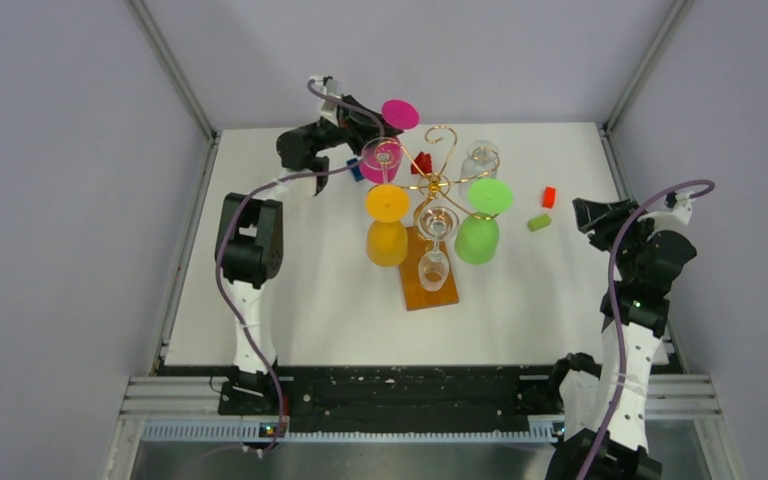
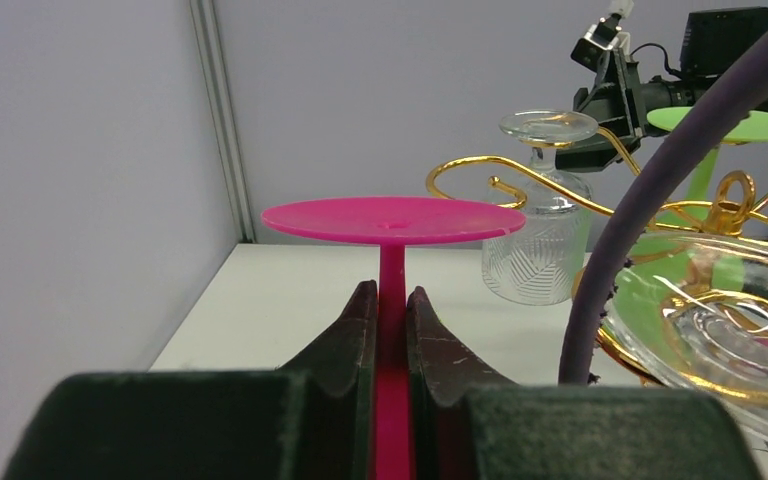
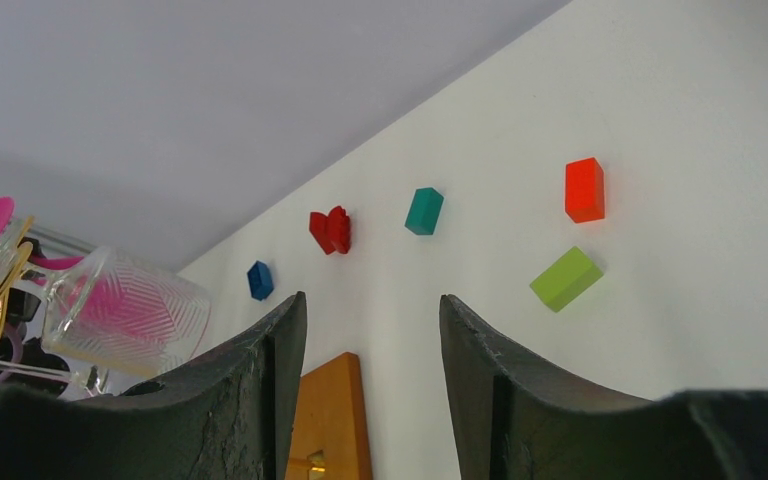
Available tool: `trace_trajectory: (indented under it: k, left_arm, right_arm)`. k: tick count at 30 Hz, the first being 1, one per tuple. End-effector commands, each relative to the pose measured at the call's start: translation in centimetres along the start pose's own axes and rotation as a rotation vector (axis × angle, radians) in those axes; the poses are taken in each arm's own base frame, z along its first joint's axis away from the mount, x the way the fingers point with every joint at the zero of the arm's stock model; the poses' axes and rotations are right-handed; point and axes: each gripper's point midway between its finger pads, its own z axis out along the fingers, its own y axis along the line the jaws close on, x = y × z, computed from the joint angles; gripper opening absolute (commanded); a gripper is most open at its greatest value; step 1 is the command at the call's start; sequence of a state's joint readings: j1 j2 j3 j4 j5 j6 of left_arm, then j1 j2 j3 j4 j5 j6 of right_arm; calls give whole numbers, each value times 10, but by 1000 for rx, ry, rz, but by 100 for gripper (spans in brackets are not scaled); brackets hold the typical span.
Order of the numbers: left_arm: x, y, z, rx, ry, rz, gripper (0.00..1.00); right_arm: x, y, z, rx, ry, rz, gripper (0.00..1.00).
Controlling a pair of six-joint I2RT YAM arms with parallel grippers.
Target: Place the wine glass upside down on the wine glass rack
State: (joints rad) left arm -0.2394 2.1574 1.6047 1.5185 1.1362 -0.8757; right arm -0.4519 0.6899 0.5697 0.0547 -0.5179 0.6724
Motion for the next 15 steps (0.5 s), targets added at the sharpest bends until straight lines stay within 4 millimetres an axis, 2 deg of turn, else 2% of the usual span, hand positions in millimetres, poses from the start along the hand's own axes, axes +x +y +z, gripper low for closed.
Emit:
trace_trajectory:
  k: [1, 7, 15]
  left_arm:
    - [-49, -26, 17, 86, -51, 152, 0]
    - [-46, -32, 24, 120, -38, 154, 0]
    - [-41, -29, 24, 120, -34, 152, 0]
  right_arm:
    - [-13, 15, -1, -38, -31, -47, 51]
    - [-13, 15, -1, -37, -30, -50, 51]
    - [-15, 14, -1, -30, -36, -49, 51]
